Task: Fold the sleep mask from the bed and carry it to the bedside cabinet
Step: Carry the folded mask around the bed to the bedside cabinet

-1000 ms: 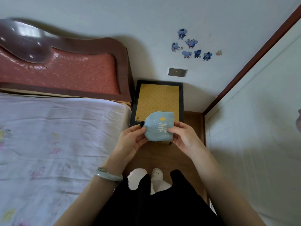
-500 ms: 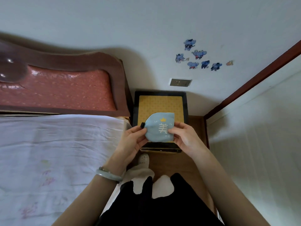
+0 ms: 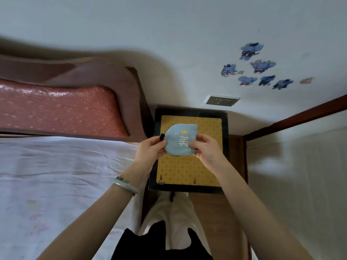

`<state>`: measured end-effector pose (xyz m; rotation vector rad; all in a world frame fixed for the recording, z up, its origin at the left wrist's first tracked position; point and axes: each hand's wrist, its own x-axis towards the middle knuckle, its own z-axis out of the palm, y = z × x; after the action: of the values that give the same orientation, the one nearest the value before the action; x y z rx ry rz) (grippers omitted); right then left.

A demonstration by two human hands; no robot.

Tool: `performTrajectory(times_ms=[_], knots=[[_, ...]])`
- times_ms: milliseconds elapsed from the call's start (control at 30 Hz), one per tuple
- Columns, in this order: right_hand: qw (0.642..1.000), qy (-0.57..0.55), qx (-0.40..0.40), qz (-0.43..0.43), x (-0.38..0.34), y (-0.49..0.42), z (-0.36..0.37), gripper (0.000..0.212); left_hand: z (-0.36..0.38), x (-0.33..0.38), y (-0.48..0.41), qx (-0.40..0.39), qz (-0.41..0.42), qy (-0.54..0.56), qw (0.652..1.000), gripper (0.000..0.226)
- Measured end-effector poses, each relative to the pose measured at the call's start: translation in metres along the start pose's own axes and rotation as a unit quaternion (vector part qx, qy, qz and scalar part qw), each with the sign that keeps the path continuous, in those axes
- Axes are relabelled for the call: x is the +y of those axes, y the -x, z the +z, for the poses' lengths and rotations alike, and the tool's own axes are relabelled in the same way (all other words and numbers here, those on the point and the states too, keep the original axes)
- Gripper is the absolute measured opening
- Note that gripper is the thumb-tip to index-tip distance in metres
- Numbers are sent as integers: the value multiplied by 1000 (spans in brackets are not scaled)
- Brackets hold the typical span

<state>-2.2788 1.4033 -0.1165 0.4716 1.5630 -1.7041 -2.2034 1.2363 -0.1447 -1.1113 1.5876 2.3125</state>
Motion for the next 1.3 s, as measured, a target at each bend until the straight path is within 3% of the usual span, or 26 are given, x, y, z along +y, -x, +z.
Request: performTrajectory(times_ms=[133,300,433,733,833,900,933,1033,1100,1300], knots=[[1000,23,13,9,14,-67,-2,29,-2,-22,-64,52,3,-40,998,17],[988,111,106,-34,40,-147,4,36,-4,-53,-141,100,27,-84,991,19],[976,167,128,-54,58,-194,6,36,-8,-81,-186,148,20,-100,984,27],[963,225,146,-40,76,-237,4,34,-12,-101,-219,234,39,-209,949,35],[945,277,156,-77,73,-229,2,36,-9,-94,-212,245,80,-276,926,36],[898,375,164,-163,75,-220,-4,41,-7,-94,-204,224,151,-343,900,43],[851,450,156,-220,77,-217,-7,44,-5,-95,-199,202,201,-412,865,47],[684,654,72,-316,88,-214,-16,57,-3,-106,-193,110,320,-650,681,57],[642,702,31,-307,97,-217,-20,60,-6,-114,-191,63,314,-725,609,61],[604,749,17,-272,112,-228,-25,64,-10,-127,-191,47,270,-760,589,69]])
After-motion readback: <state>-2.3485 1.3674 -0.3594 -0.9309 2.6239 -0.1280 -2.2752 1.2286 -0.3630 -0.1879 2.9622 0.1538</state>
